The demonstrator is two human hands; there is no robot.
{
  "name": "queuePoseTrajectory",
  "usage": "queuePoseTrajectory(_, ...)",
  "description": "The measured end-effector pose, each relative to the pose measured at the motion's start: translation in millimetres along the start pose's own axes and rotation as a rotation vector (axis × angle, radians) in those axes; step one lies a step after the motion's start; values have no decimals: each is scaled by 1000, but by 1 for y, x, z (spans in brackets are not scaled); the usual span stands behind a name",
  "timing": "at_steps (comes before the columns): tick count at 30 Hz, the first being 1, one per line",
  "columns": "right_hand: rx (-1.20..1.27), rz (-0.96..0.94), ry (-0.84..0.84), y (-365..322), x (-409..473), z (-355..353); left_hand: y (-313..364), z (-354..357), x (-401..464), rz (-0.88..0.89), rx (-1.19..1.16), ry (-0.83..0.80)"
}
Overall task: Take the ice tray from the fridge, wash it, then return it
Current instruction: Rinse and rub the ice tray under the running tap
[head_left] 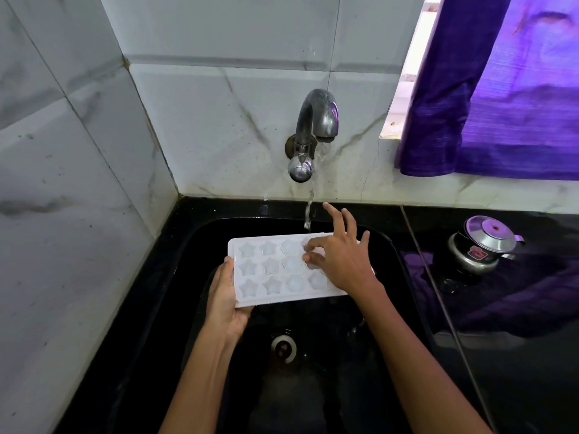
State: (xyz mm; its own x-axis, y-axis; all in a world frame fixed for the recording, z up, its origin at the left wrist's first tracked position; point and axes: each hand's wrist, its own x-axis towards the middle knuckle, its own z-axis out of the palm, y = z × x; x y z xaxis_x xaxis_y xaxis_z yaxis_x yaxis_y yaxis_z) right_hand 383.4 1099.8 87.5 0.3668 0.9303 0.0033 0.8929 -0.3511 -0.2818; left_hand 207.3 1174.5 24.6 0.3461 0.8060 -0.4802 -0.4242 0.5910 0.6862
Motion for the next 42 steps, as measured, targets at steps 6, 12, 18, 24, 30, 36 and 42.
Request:
queuePoseTrajectory(6,-48,-8,5,6,1,-3,-2,4,-1,1,6,21)
queuePoseTrajectory(12,140,-20,264,8,-7,-6,4,1,4,2,-32,26)
queuePoseTrajectory(18,49,-50,-43,8,-16,5,7,5,12,8,-47,21)
queuePoseTrajectory(24,27,0,40,6,-14,3,2,6,16,20,-35,22)
queuePoseTrajectory(30,16,-1,130,4,-10,15,-2,9,18,33,-40,38)
queuePoseTrajectory(36,20,11,189,3,-7,22,2,8,18,41,-51,46)
queuePoseTrajectory(42,49,8,288,0,-7,27,1,8,15,49,-28,58)
